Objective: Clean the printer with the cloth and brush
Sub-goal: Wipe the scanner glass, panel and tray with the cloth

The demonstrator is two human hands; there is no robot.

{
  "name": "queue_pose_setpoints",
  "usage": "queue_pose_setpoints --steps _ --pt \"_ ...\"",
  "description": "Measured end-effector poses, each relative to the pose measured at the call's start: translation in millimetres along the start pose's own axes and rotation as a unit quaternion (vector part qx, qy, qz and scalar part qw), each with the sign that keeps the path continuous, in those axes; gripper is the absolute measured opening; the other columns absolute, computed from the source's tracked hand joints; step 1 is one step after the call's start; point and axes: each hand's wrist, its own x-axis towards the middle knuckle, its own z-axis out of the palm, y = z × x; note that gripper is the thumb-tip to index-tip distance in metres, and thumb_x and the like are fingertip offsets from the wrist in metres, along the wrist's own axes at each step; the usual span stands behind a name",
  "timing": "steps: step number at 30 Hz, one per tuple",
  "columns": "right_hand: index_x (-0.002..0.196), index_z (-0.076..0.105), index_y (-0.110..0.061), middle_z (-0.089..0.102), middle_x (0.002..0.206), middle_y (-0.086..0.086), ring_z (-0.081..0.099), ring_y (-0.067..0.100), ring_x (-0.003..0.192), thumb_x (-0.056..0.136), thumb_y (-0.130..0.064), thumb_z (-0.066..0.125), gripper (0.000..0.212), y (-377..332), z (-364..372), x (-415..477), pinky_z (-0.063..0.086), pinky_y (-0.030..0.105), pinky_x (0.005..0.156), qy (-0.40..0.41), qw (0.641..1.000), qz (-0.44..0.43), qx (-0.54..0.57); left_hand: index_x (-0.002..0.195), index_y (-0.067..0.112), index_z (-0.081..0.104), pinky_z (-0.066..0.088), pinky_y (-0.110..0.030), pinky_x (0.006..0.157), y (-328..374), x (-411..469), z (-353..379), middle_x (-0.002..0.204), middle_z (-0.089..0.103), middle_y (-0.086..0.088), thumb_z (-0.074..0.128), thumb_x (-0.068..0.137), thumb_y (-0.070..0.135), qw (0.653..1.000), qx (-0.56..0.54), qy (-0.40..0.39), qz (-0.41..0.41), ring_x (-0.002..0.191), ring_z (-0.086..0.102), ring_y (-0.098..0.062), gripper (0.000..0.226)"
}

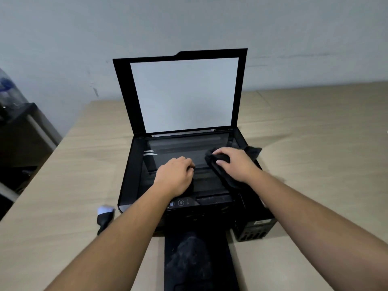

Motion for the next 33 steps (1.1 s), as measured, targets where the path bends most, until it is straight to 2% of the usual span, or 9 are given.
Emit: queue_pose_setpoints --steps 3,5,10,16,21,25,27,30,33 --pt "0.131 0.051 -0.029 0.046 0.142 -0.006 0.039 0.009 0.133 0.086 -0.031 0.062 0.046 -5.2 -3.3 -43.2 0.028 0.026 0.112 -0.088 0.993 -0.078 -0.015 0.121 0.029 0.058 0.044 -0.039 0.095 -2.2 2.2 -2.5 0.127 0.057 0.008 0.034 0.095 0.023 1.0 -0.009 -0.01 0.004 0.12 0.048 -0.018 0.036" --pt "0.137 0.042 -0.036 0.041 0.146 -0.011 0.035 0.005 0.135 0.089 -0.031 0.057 0.05 9.1 -17.2 -64.2 0.028 0.029 0.113 -0.102 0.988 -0.093 -0.062 0.122 0.03 0.059 0.044 -0.039 0.096 -4.9 2.3 -3.5 0.129 0.056 0.009 0.034 0.095 0.021 1.0 -0.017 -0.018 0.007 0.122 0.048 -0.017 0.038" --pt "0.144 0.031 -0.027 0.036 0.149 -0.002 0.04 0.021 0.133 0.093 -0.026 0.046 0.052 36.3 -26.3 -31.8 0.034 0.035 0.109 -0.048 0.986 0.022 -0.159 0.126 0.031 0.056 0.042 -0.04 0.099 -8.1 -1.2 -1.7 0.134 0.054 0.011 0.034 0.095 0.02 0.999 -0.02 -0.027 0.007 0.126 0.045 -0.017 0.039" --pt "0.147 0.024 -0.017 0.027 0.153 0.007 0.034 0.026 0.136 0.097 -0.022 0.041 0.053 20.4 -5.7 14.2 0.029 0.036 0.111 -0.047 0.986 0.096 -0.125 0.135 0.031 0.047 0.037 -0.041 0.1 -4.9 -6.9 -2.5 0.142 0.048 0.009 0.035 0.095 0.023 0.999 -0.006 -0.036 0.005 0.131 0.041 -0.018 0.043" --pt "0.145 0.03 -0.023 0.038 0.149 0.001 0.039 0.023 0.134 0.096 -0.026 0.044 0.051 23.5 -30.3 -39.6 0.03 0.037 0.111 -0.07 0.985 0.084 -0.134 0.136 0.032 0.046 0.036 -0.04 0.099 -6.9 -7.4 -2.7 0.144 0.046 0.01 0.036 0.095 0.024 0.999 -0.004 -0.043 0.009 0.132 0.04 -0.017 0.042" --pt "0.141 0.033 -0.036 0.041 0.145 -0.014 0.036 0.009 0.135 0.095 -0.031 0.045 0.048 18.6 -45.8 -97.6 0.009 0.042 0.118 -0.064 0.984 0.065 -0.15 0.135 0.032 0.046 0.037 -0.042 0.102 -9.0 -6.0 -3.7 0.143 0.046 0.01 0.036 0.095 0.026 0.999 -0.002 -0.052 0.01 0.132 0.04 -0.017 0.042" --pt "0.139 0.034 -0.037 0.042 0.144 -0.016 0.035 0.006 0.134 0.095 -0.03 0.046 0.047 18.1 -46.3 -109.3 0.005 0.043 0.118 -0.06 0.988 0.055 -0.129 0.136 0.032 0.046 0.037 -0.042 0.103 -8.9 -6.3 -4.7 0.144 0.046 0.01 0.036 0.095 0.027 0.998 -0.001 -0.055 0.009 0.132 0.04 -0.017 0.042" --pt "0.137 0.04 -0.032 0.047 0.14 -0.013 0.038 0.008 0.132 0.094 -0.027 0.048 0.045 18.8 -39.5 -110.8 0.009 0.042 0.119 -0.034 0.991 0.049 -0.123 0.137 0.031 0.045 0.036 -0.042 0.104 -6.4 -7.5 -5.2 0.145 0.044 0.009 0.036 0.095 0.026 0.998 0.0 -0.056 0.01 0.133 0.039 -0.018 0.043" --pt "0.132 0.048 -0.024 0.053 0.131 -0.001 0.046 0.02 0.124 0.089 -0.024 0.052 0.043 5.8 -20.8 -106.5 0.029 0.039 0.111 0.0 0.993 0.019 -0.117 0.137 0.031 0.045 0.036 -0.042 0.103 -5.4 -8.1 -4.9 0.144 0.045 0.008 0.036 0.095 0.026 0.998 -0.004 -0.055 0.005 0.133 0.039 -0.019 0.043"
